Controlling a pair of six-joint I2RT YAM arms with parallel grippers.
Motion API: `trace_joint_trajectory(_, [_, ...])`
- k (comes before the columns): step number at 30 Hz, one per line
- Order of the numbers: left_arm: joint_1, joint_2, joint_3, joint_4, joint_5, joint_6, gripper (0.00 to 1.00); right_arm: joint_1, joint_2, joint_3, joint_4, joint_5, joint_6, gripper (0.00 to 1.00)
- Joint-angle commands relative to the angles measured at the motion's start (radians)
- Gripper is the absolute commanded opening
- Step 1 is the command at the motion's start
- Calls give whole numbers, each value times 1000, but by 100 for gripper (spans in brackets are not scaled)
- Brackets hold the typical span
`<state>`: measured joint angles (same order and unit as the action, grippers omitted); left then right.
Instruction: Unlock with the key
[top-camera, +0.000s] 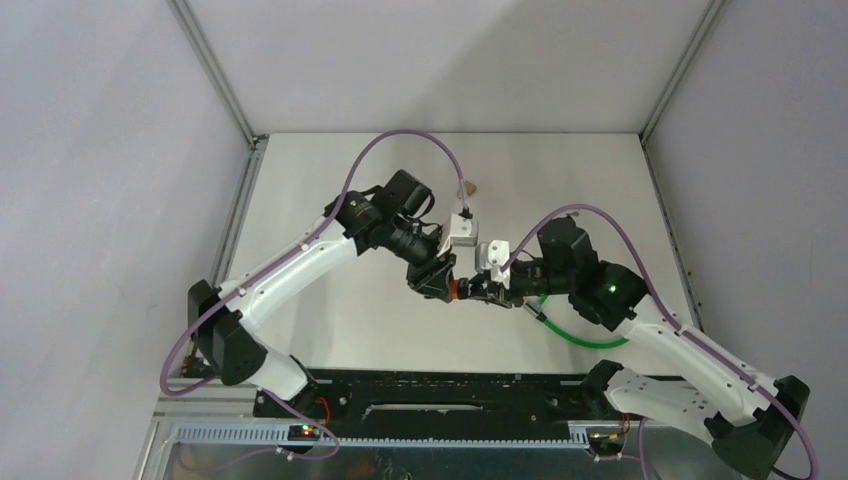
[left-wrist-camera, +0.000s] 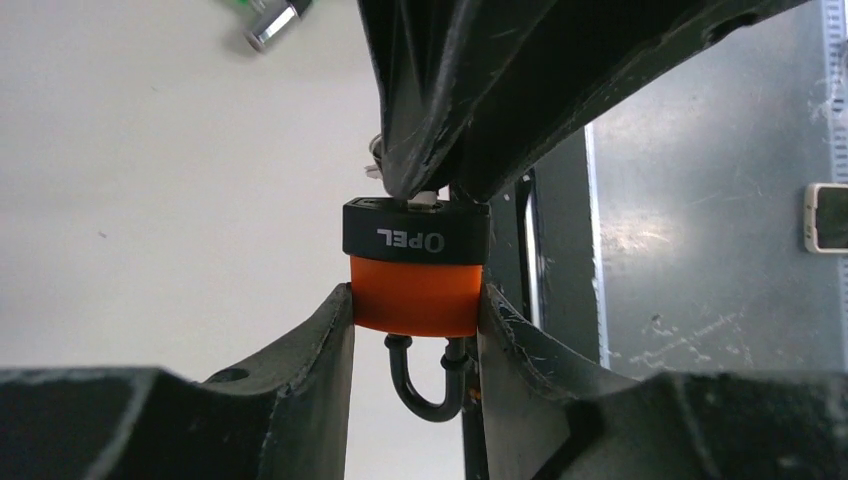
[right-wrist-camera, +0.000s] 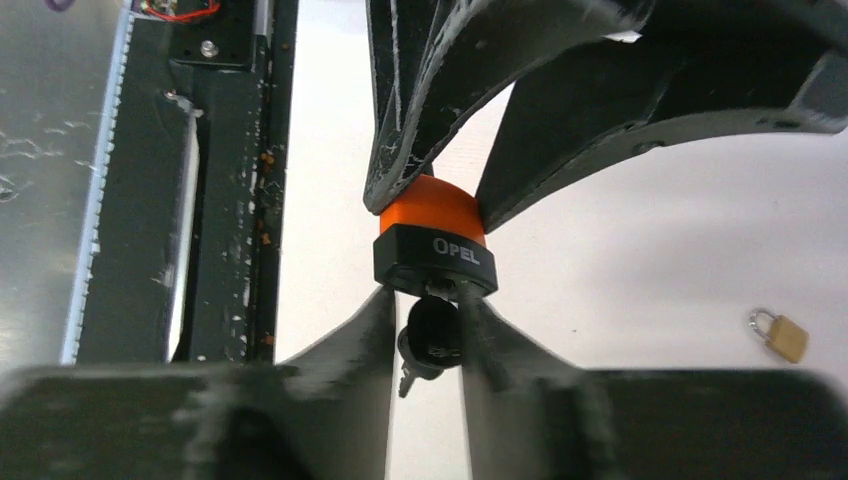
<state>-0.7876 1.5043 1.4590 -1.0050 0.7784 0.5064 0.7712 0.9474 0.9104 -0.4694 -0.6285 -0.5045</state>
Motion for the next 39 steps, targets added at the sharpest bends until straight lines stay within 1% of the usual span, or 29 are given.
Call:
trace_joint_trajectory(1, [20, -97, -8, 204, 79, -34, 0, -44, -35, 13, -18, -22, 15, 41])
trace_joint_trajectory(4, [21, -113, -21, 229, 21, -28, 0, -101, -44, 13, -7, -44, 50, 63])
trace_joint_trajectory(5, [21, -115, -26, 238, 1, -29, 0, -120, -44, 12, -1, -51, 66, 67])
trace_joint_trajectory(10, [21, -134, -66, 298, -94, -22, 0, -225, -17, 38, 23, -132, 159, 80])
trace_joint_trajectory(15, [13, -146, -103, 338, -192, -12, 0, -366, 57, 86, 73, -300, 312, 92])
trace_joint_trajectory(18, [-8, -162, -136, 386, -274, -12, 0, -409, 113, 116, 105, -370, 394, 92])
trace_joint_trajectory(22, [-56, -182, -165, 436, -382, -16, 0, -412, 203, 155, 124, -391, 490, 92])
trace_joint_trajectory(27, [-136, -199, -189, 468, -530, 9, 0, -414, 319, 155, 179, -427, 589, 93])
trace_joint_trajectory(33, [-201, -187, -202, 486, -659, 29, 0, -415, 412, 156, 209, -493, 634, 92])
trace_joint_trajectory(36, [-227, -173, -198, 491, -720, 42, 0, -417, 447, 156, 231, -558, 664, 88])
trace_joint_trajectory(39, [-245, -163, -198, 497, -771, 48, 0, -414, 473, 155, 225, -580, 658, 85])
